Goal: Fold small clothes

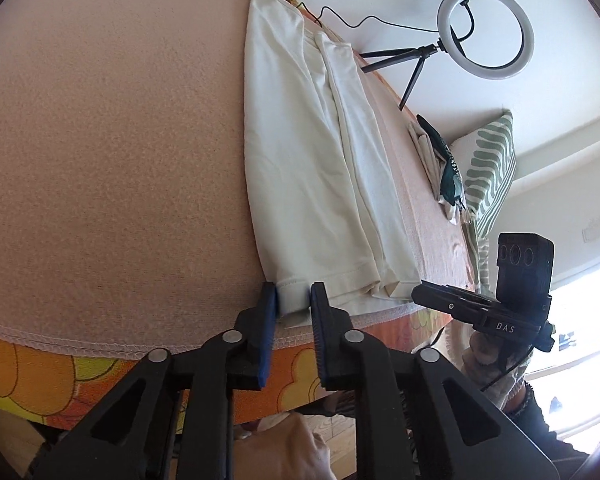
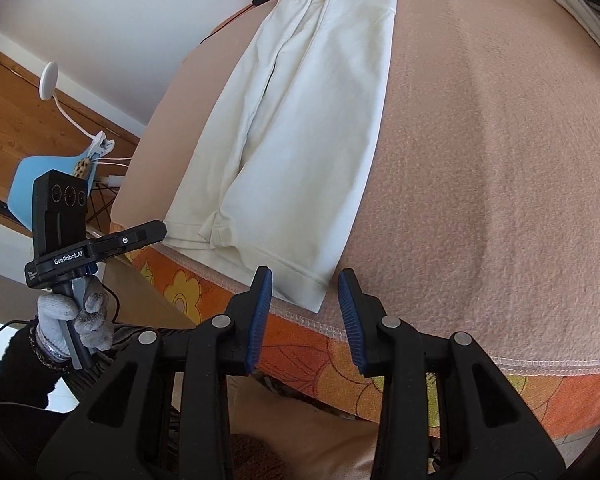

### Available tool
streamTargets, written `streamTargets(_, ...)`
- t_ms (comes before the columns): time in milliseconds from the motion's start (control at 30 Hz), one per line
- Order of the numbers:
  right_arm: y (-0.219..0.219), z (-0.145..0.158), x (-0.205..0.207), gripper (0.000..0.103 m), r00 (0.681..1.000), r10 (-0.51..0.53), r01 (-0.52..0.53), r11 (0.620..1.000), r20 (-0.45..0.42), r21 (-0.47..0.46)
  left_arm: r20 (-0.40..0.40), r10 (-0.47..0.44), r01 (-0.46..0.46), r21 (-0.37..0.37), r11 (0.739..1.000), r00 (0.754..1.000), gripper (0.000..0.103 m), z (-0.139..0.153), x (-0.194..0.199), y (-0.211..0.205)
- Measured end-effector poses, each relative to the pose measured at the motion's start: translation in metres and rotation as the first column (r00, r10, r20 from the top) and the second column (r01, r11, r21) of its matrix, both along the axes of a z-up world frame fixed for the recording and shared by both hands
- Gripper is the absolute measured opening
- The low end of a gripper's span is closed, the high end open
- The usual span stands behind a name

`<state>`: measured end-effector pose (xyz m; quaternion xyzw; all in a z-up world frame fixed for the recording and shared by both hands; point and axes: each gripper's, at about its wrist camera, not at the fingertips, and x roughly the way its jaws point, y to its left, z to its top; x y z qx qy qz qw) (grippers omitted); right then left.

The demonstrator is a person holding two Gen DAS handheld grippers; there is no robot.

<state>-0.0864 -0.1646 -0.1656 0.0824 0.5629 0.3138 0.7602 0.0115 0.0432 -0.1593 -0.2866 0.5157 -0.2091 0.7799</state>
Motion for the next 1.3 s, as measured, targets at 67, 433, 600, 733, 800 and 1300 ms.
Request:
streamTargets(67,0.005,-0.004,0.003,0.013,1.0,-0.003,0.003,1.0,-0.018,0.003,0.012,-0.002,0.002,0.001,1.0,1.0,0.005,-0.001,0.002,0.0)
streamTargets(433,-0.008,-0.008,0.007,0.005,0.998,-0.038,0.04,0.999,-0.045,0.027,0.04,0.007,-0.007,0.0,1.0,0.999,0.004,0.001,-0.013,0.006)
streamTargets(600,-0.008,0.001,0.004,0.005,0.999,-0.038,0.039,0.998,-0.017,0.04,0.097,-0.005,0.003,0.017,1.0,0.995,0.003,0.013,-0.02,0.004)
streamTargets(733,-0.016,0.006,-0.005,0.005,0.999,-0.04,0.041,0.998,-0.023,0.053,0.122,-0.01,0.009,0.003,1.0,0.992,0.003,0.018,-0.034,0.001)
streamTargets(800,-0.021,0.007,-0.01,0.005,0.999,-0.04,0.041,0.997,-0.03,0.06,0.12,-0.009,0.01,-0.008,1.0,0.993,0.003,0.017,-0.043,-0.001)
streamTargets(1300,-0.033,0.015,-0.007,0.006,0.999,-0.027,0.031,0.994,-0.044,0.104,0.071,0.011,-0.013,0.026,1.0,0.997,0.005,0.025,-0.035,0.008)
